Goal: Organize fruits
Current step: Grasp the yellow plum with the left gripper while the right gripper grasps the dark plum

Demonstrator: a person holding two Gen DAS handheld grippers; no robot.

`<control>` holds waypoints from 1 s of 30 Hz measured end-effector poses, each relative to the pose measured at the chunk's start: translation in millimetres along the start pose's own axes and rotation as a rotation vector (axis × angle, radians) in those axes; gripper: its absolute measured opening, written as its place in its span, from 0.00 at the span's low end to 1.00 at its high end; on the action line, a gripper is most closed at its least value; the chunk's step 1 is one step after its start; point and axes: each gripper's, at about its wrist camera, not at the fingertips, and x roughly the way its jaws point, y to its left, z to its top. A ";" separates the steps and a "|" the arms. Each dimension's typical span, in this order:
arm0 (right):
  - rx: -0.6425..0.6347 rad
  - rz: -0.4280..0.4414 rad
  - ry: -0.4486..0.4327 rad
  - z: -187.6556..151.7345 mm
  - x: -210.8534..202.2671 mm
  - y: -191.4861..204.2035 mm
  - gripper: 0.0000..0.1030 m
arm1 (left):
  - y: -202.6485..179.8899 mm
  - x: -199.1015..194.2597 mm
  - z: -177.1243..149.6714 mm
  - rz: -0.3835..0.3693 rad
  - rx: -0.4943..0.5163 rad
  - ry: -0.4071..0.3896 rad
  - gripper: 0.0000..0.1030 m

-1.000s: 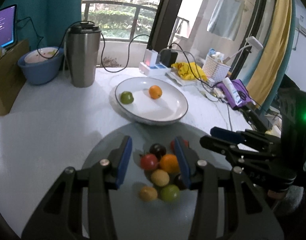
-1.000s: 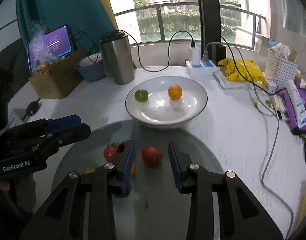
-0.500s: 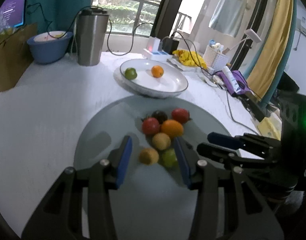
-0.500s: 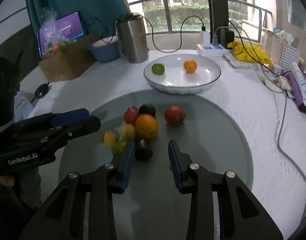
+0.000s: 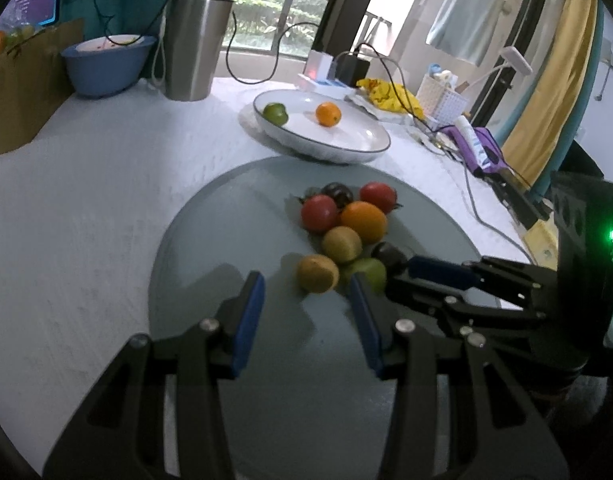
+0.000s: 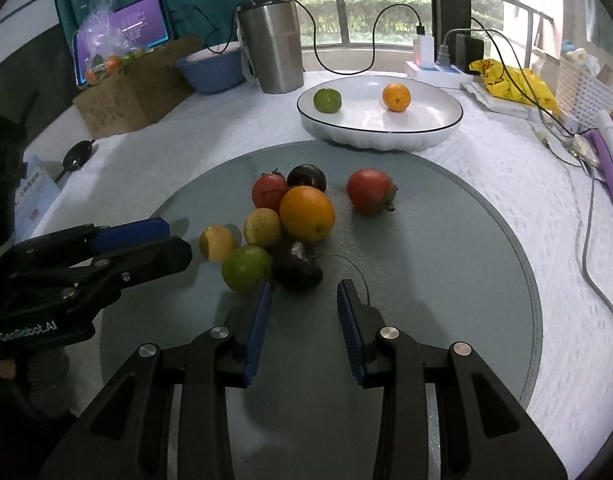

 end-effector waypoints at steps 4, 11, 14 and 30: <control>0.005 -0.013 -0.006 2.0 1.1 -5.2 0.36 | -1.3 6.2 1.4 0.005 0.008 0.017 0.44; -0.006 -0.078 -0.021 5.2 -7.3 -15.2 0.36 | -4.9 14.5 4.2 0.021 0.037 0.030 0.44; 0.015 -0.043 -0.019 4.1 -9.1 -16.8 0.36 | -6.7 16.9 5.0 0.030 0.050 0.030 0.44; 0.038 0.028 -0.004 9.7 8.3 -6.4 0.36 | -1.2 22.5 9.3 -0.010 0.064 0.039 0.35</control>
